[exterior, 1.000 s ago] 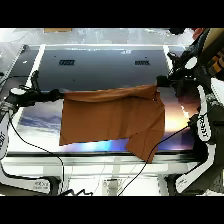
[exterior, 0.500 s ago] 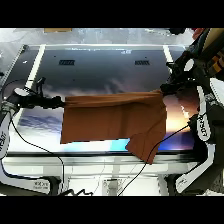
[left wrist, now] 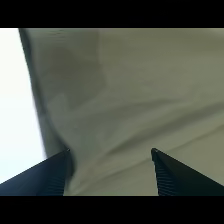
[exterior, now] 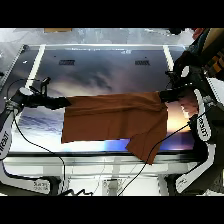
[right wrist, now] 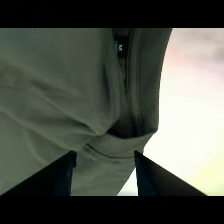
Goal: Fold the clothes and pants, and hang the long-sleeved shirts on hangers.
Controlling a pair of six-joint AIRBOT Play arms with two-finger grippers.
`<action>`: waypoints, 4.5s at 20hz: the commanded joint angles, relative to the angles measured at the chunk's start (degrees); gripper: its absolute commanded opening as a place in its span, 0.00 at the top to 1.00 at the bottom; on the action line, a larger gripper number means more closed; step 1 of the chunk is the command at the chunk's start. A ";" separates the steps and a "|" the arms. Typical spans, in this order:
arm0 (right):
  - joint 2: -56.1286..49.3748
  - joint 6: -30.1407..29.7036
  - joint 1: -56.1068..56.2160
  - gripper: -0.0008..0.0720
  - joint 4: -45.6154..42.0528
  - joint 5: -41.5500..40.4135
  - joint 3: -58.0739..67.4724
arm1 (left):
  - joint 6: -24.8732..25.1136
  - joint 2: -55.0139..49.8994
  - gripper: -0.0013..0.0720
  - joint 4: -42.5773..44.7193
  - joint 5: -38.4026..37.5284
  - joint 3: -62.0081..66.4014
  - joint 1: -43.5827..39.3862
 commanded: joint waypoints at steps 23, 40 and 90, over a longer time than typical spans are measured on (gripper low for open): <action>47.74 -20.76 -27.52 0.95 24.30 -2.29 -61.26 | -0.68 41.38 0.97 15.76 -10.34 -22.05 11.65; 31.26 -24.48 -27.41 0.56 34.21 -17.38 -76.89 | -0.70 40.76 0.15 15.72 -8.61 -25.38 11.50; 47.41 -9.64 1.86 0.97 56.61 -75.97 -61.11 | 2.38 22.95 0.97 -19.93 29.49 -25.44 -4.35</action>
